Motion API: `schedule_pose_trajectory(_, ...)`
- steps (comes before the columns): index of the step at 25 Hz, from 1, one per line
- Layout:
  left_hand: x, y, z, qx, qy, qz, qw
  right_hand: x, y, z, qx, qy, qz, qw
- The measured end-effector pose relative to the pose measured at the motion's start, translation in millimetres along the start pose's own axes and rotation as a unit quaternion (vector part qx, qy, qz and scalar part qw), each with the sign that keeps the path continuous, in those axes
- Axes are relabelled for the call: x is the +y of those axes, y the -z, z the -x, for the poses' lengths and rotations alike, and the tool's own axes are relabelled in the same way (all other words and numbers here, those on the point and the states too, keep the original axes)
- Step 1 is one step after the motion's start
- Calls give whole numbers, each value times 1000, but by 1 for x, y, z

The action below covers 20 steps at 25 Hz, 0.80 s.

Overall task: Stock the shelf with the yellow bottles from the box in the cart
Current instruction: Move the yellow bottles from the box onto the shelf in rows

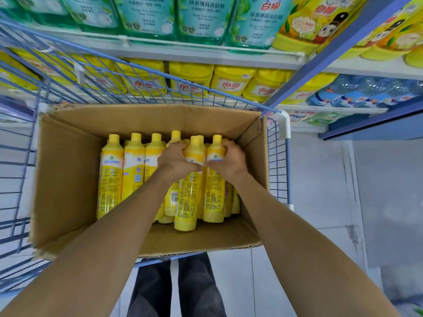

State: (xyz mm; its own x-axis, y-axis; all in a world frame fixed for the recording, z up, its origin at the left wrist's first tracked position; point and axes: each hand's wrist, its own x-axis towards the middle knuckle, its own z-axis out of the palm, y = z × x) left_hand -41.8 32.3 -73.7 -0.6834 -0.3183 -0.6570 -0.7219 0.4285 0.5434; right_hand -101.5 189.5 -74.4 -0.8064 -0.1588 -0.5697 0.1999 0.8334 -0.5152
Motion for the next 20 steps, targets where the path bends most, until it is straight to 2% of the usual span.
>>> schedule_pose_trajectory(3,-4,-11,8,-22,-10,102,995,8,1,14,-35,-26,-111,993)
schedule_pose_trajectory(7,-16,-11,5,-61,-8,169,984,18,-2,4,-75,-83,-186,976)
schedule_pose_trajectory(11,-23,-5,5,-87,-10,197,976,24,-2,1,-107,-109,-188,970)
schedule_pose_trajectory(16,-24,0,19,-64,3,254,965,21,-2,14,-124,-92,-217,964)
schedule_pose_trajectory(20,-19,27,41,-26,-34,274,961,3,12,35,-133,-16,-257,957)
